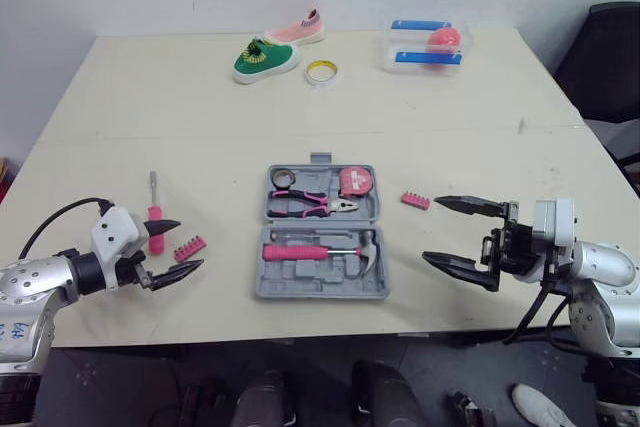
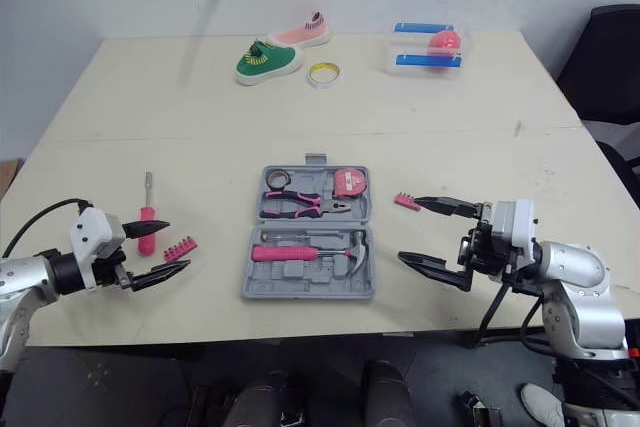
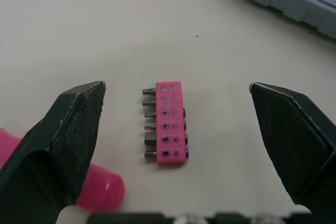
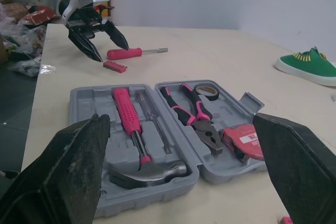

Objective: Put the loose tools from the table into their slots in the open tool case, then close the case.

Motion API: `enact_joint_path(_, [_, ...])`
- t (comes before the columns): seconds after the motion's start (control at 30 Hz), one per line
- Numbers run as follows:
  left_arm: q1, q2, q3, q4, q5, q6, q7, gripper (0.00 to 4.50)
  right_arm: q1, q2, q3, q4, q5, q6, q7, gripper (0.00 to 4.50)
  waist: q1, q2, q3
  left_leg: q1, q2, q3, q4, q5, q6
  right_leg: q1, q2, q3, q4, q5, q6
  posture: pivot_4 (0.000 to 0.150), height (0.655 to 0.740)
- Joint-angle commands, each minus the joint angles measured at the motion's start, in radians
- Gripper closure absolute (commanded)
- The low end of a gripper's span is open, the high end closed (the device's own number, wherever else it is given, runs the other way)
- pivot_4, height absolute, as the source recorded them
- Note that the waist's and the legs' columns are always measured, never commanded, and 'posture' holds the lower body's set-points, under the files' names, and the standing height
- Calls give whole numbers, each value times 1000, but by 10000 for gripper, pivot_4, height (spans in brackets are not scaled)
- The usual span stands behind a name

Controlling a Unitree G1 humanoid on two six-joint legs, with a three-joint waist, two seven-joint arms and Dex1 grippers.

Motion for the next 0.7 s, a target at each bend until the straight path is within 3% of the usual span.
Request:
enact_joint_path(0.03, [13, -1, 5, -14, 7, 48, 32, 573, 12, 0, -29, -31, 12, -20, 0, 0, 1, 0, 0, 0, 0, 0, 0, 0, 0, 0, 0, 0, 0, 0, 0, 1500, 7400])
enact_joint_path(0.43, [42, -15, -68, -37, 60, 119, 67, 573, 16, 2, -11, -40, 4, -30, -3, 0, -1, 0, 0, 2, 0, 0, 1, -1, -6, 0, -1, 5, 4, 0, 0, 1500, 7400])
enact_joint_path(0.7, [46, -23, -32, -43, 47, 106, 83, 573, -3, 14, 0, -6, -13, -45, 3, 0, 1, 0, 0, 2, 0, 0, 1, -1, -6, 0, -1, 8, 5, 0, 0, 1500, 7400])
